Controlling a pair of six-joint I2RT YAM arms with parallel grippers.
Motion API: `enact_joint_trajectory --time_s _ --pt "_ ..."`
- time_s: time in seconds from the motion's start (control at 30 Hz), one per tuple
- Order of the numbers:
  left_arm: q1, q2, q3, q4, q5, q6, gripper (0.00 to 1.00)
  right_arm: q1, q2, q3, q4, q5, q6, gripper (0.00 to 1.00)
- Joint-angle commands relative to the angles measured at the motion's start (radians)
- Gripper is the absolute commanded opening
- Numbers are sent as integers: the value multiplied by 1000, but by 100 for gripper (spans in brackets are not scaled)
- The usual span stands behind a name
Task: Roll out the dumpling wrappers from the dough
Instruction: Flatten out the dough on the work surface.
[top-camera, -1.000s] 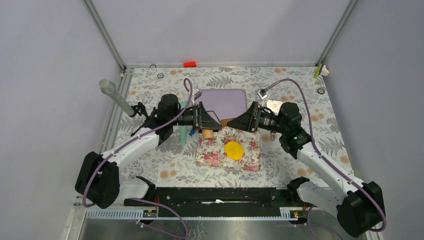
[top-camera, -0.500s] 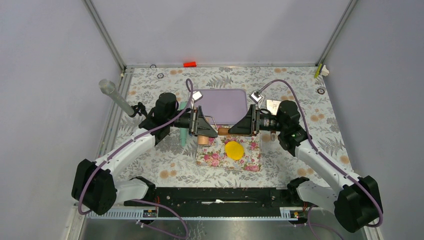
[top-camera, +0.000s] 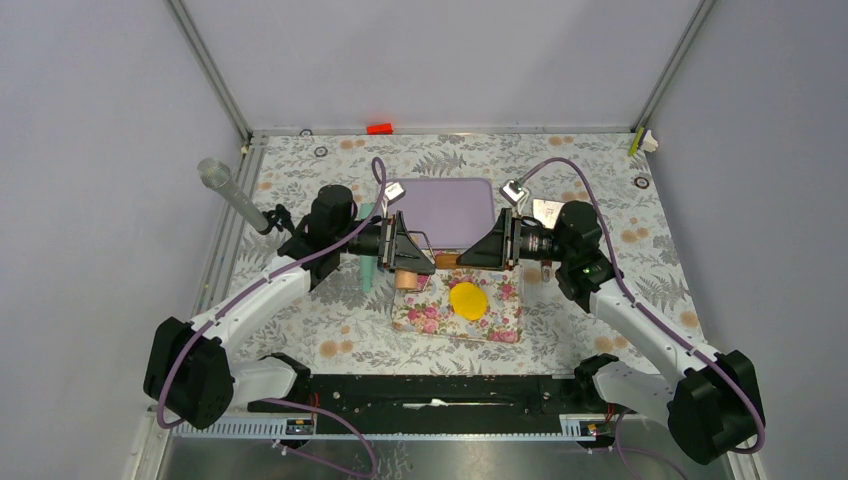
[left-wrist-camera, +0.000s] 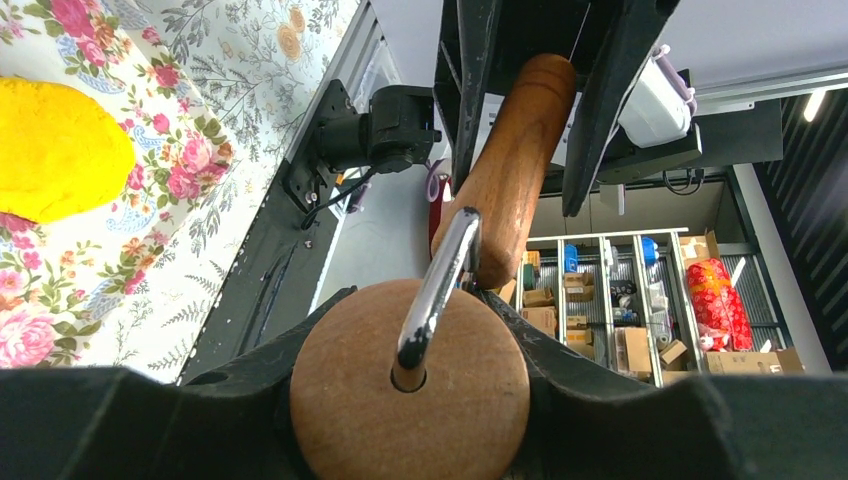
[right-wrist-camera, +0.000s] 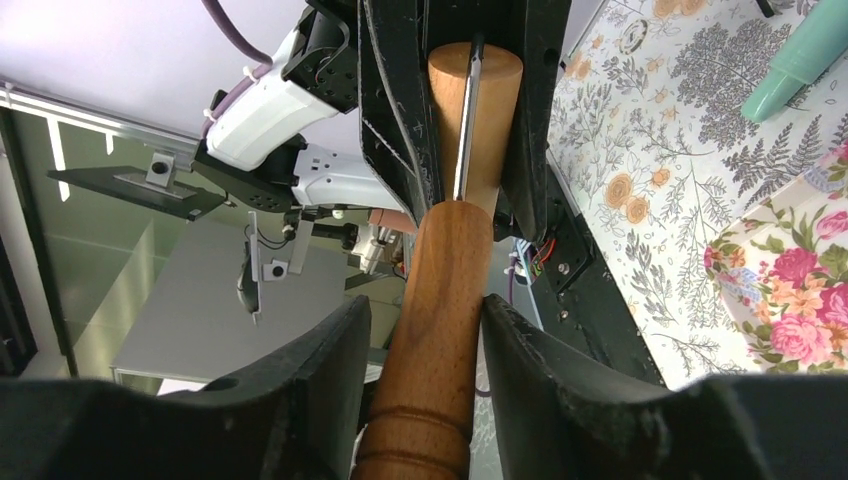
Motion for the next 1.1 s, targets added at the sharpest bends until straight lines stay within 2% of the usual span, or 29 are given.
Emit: enact_joint_trajectory --time_s 0.0,0.1,0.2,0.3,0.57,0.73,0.83,0.9,1.03,1.07 --pt "-2 -6 33 59 20 -8 0 -2 -6 5 81 -27 8 51" --pt "-2 -2 35 59 17 -14 0 -2 -5 1 81 -24 6 46" --pt "-3 -1 35 59 20 -12 0 -2 1 -6 80 -21 6 38" --pt "-5 -3 37 61 24 -8 0 -2 13 -9 89 -27 15 46" --pt "-9 5 36 60 21 -6 0 -2 48 -11 174 -41 70 47" --pt "-11 6 42 61 24 -4 0 -1 60 -3 178 -48 68 51" --pt "-11 6 46 58 26 -4 0 0 62 -3 168 -49 61 49" --pt "-11 8 46 56 24 -3 0 1 59 -1 161 -43 56 41" --pt "-12 10 47 47 25 6 0 5 49 -1 137 -29 48 1" --pt "-12 10 51 38 23 16 0 5 43 -1 120 -23 41 0"
